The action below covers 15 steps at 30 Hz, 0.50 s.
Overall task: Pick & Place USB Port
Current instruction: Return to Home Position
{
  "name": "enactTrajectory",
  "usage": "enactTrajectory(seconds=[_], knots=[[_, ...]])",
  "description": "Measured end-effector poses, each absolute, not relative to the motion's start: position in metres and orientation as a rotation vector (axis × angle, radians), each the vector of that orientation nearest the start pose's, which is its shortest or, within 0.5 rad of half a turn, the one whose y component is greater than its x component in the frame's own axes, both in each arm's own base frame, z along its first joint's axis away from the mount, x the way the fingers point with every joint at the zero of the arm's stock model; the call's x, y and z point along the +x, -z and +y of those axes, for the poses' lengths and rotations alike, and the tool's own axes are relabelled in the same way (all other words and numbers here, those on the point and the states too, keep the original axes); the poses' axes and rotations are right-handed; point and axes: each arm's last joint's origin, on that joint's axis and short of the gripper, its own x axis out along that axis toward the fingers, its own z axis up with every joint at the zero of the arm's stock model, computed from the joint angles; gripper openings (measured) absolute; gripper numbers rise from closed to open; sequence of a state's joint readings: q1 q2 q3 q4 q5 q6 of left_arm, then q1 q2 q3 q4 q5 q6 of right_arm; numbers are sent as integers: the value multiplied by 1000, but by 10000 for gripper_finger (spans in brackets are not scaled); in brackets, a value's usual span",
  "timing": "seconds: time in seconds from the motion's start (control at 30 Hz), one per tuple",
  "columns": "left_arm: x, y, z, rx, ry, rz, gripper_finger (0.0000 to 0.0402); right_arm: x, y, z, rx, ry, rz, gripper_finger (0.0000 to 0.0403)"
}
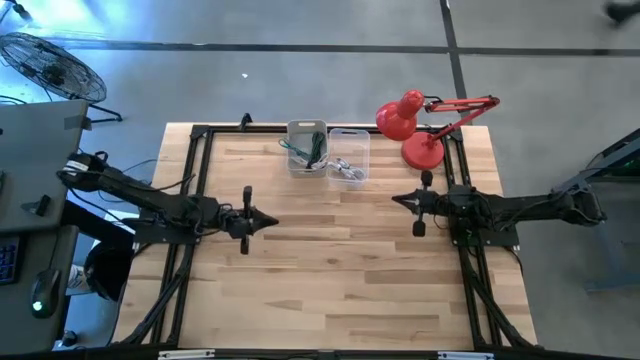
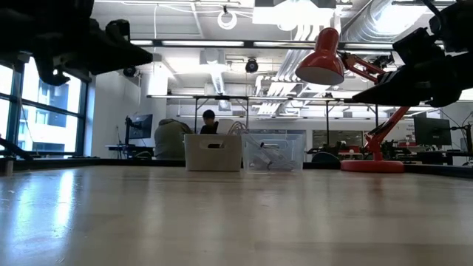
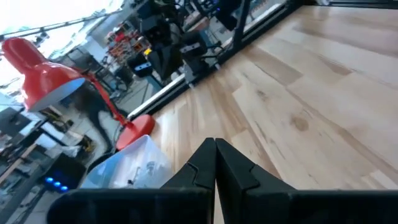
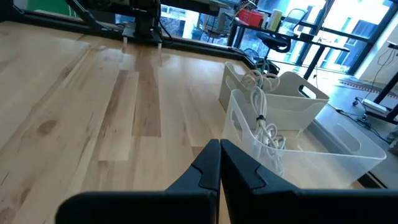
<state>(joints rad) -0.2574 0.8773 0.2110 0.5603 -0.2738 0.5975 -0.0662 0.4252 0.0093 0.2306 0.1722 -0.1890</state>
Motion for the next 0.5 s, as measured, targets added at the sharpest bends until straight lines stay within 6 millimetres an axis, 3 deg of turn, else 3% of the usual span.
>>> enactTrajectory(seconds=[0.2,0.5], knots=[[168,-181,-27,623,33,103,0,122,-151,-15,-194,235,204,0],[144,-172,-15,649,37,6,0,122,-151,-16,-190,242,207,0]])
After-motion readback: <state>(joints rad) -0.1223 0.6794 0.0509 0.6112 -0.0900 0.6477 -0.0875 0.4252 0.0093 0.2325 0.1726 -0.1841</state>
